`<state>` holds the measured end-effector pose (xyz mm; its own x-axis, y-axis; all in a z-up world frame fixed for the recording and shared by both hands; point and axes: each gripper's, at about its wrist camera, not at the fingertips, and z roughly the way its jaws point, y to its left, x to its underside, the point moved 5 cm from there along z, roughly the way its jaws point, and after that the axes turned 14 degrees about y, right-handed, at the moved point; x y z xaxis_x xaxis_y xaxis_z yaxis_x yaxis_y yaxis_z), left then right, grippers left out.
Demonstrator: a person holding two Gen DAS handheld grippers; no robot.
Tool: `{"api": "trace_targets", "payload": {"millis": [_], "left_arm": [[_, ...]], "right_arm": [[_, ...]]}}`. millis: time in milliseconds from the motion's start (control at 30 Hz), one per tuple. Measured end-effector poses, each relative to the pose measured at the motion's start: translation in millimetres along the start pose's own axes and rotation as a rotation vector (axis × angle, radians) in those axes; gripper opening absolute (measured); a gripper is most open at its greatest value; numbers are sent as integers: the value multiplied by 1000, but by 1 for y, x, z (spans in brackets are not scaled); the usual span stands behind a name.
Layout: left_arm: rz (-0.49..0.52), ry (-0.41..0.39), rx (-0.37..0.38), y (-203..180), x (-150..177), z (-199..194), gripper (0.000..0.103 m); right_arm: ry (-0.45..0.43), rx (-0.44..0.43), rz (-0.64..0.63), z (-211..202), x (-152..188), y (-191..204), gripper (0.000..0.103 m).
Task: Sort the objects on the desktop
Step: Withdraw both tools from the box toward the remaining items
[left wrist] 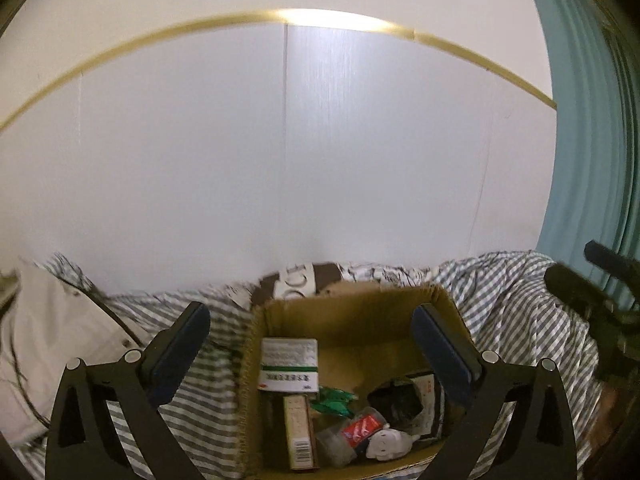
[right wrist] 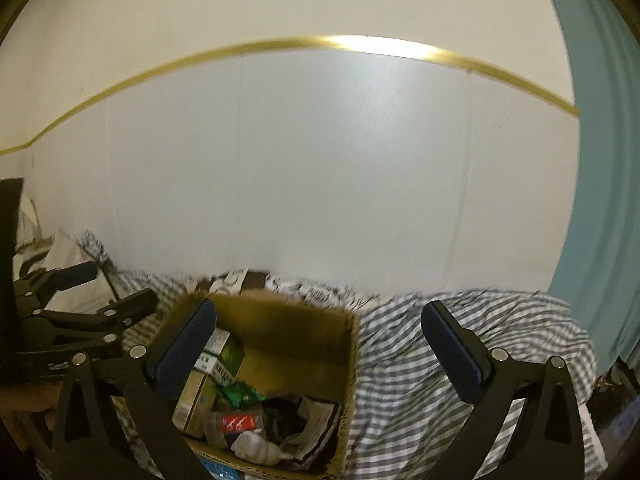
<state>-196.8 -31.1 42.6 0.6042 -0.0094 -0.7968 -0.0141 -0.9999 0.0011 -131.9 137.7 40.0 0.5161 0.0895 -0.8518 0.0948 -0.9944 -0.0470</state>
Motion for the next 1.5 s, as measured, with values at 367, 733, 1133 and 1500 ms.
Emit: {"api": "trace_targets", "payload": {"millis": [367, 733, 1133, 1500], "left_arm": [[18, -68, -76, 11, -5, -58, 103], [-58, -22, -76, 34, 19, -76, 103], [-105, 157, -21, 45, 84, -38, 100], [-131, 338, -33, 61, 159, 1, 85]], "right_arm": [[-79, -22, 43, -56, -5, -11, 103], [-88, -42, 20, -83, 9, -7, 103], [71, -110, -2, -57, 73, 0, 103], [334, -88, -56, -17, 153, 1, 103]]}}
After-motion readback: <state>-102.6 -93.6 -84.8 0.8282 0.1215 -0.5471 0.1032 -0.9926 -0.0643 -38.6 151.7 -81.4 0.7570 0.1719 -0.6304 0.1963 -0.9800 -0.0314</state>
